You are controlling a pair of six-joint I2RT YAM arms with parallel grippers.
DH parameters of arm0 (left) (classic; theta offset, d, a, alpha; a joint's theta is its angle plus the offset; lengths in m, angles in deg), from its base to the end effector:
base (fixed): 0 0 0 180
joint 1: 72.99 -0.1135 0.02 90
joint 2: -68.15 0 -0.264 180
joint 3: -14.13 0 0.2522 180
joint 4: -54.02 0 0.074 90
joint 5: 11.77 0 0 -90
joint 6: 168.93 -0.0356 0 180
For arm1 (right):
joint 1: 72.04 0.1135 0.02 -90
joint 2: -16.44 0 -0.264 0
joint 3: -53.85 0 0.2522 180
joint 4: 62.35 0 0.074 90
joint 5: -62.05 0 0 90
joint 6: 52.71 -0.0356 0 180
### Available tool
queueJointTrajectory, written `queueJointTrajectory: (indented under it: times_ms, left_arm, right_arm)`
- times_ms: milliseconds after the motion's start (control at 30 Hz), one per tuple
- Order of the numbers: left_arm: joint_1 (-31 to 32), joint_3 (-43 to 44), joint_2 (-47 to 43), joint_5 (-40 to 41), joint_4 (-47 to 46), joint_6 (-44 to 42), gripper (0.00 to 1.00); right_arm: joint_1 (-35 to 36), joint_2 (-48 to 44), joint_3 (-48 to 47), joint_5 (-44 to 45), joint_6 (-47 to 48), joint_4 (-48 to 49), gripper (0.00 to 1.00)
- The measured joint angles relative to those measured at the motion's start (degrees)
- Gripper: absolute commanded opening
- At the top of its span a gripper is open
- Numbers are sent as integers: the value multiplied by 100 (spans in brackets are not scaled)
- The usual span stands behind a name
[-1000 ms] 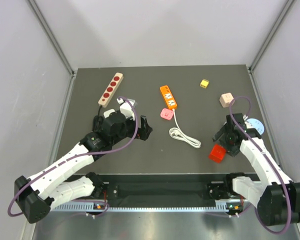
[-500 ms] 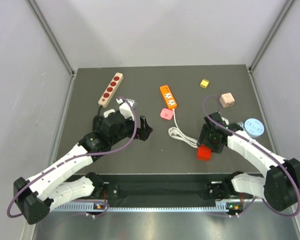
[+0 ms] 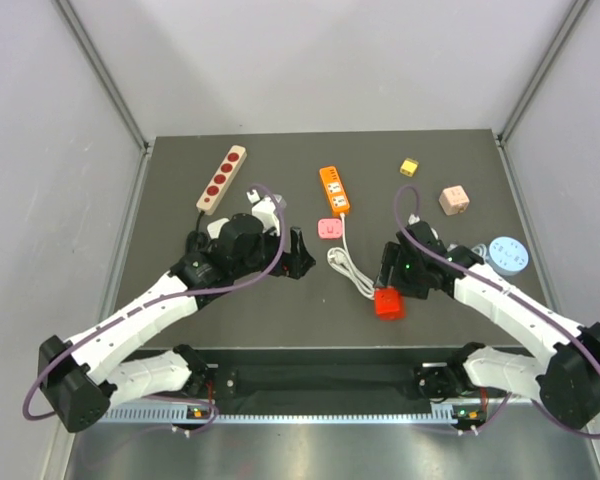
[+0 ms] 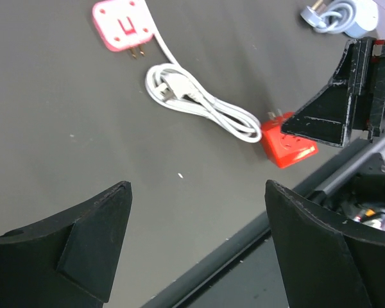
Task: Insert the plug
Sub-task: Move the plug to the center of the board, then pick up the plug from the center of the board.
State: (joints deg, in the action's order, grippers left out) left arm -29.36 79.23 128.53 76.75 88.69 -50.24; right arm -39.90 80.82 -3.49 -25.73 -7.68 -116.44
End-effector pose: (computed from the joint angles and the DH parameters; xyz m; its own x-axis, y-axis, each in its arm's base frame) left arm 0.1701 -0.1634 0.3090 -0.6559 -0.0378 -0.7539 0.4458 0.7866 -0.4273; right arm 0.1777 0.1100 0.2247 -0.8891 0.2754 -0.3656 0.1592 0.9349 0.3172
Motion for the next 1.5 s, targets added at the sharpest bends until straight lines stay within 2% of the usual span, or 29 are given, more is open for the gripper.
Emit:
queueJointTrajectory:
  times_ms: [200, 333, 467, 567, 667, 767, 1000, 1200, 1500]
  left_arm:
    - [11, 81, 304, -382, 7, 374, 86]
    - [201, 238, 697, -498, -4, 658, 86]
    - [616, 431, 1163, -474, -66, 1010, 86]
    - [990, 730, 1628, -181, -22, 1217, 91]
    - [1493, 1397, 2420, 245, 59, 1325, 93]
    - [1926, 2081, 3158, 538, 142, 1342, 93]
    - [2448, 3036, 4345, 929, 378, 1338, 96]
    - [2520, 3633, 4948, 1021, 555, 1314, 98]
    - [2557, 4273, 5668, 1001, 857, 1283, 96]
  right_arm:
    - [17, -262, -44, 509, 105, -280, 78]
    - [-203, -584, -190, 957, 199, -452, 78]
    - [-960, -1139, -232, 1082, 409, -468, 79]
    - [-1735, -1572, -229, 1043, 544, -470, 81]
    - [-2389, -1869, -369, 1034, 629, -564, 84]
    - [-2667, -1945, -798, 988, 662, -625, 88]
    - [-2833, -2212, -1858, 839, 673, -643, 100]
    - [-2833, -2691, -2225, 645, 634, -734, 100]
    - [-2846, -3143, -2284, 560, 643, -741, 100]
